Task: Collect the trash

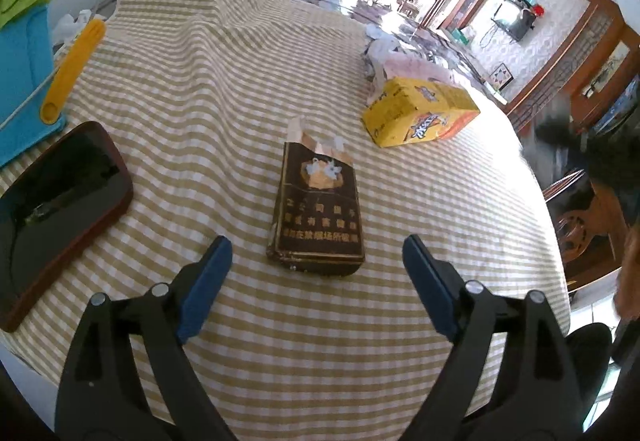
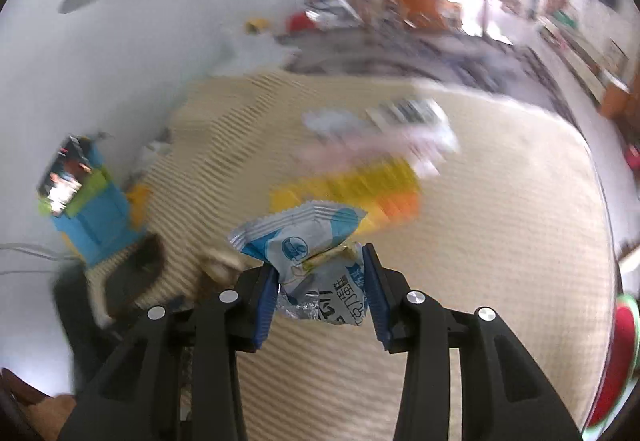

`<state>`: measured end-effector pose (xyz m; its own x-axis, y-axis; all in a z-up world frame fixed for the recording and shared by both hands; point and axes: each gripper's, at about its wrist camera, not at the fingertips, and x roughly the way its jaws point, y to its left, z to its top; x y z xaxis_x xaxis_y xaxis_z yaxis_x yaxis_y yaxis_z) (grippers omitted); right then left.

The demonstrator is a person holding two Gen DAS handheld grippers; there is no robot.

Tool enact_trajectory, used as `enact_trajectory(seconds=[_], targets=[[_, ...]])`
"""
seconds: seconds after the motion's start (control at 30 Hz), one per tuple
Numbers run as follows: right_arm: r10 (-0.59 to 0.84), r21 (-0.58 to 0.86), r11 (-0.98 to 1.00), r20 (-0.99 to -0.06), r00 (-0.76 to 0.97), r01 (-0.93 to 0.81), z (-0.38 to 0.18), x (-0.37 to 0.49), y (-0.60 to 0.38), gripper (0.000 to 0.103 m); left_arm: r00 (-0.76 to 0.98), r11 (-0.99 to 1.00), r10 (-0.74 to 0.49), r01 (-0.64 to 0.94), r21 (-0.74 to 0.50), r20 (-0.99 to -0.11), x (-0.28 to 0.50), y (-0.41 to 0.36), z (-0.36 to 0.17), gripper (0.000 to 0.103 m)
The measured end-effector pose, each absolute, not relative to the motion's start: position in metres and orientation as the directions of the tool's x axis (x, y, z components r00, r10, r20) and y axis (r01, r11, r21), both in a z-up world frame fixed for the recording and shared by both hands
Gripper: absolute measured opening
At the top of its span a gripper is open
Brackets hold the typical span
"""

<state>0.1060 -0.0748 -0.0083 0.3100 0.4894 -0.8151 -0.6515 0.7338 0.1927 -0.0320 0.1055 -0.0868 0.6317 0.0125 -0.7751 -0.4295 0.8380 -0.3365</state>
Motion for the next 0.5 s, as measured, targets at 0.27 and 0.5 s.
enact_trajectory(seconds=[0.27, 0.5], targets=[[0.364, 0.112, 0.795, -0.875, 0.320, -0.597, -0.055, 0.089, -0.097, 0.046, 0.617, 0.828, 0.076, -0.477, -0.296, -0.783, -0.015, 0.115, -0.082, 0.085], [0.371, 0.131, 0.804, -0.873, 0.317, -0.580, -0.059, 0.089, -0.098, 0.062, 0.595, 0.837, 0.069, -0.471, -0.278, -0.801, 0.000, 0.118, -0.089, 0.085]])
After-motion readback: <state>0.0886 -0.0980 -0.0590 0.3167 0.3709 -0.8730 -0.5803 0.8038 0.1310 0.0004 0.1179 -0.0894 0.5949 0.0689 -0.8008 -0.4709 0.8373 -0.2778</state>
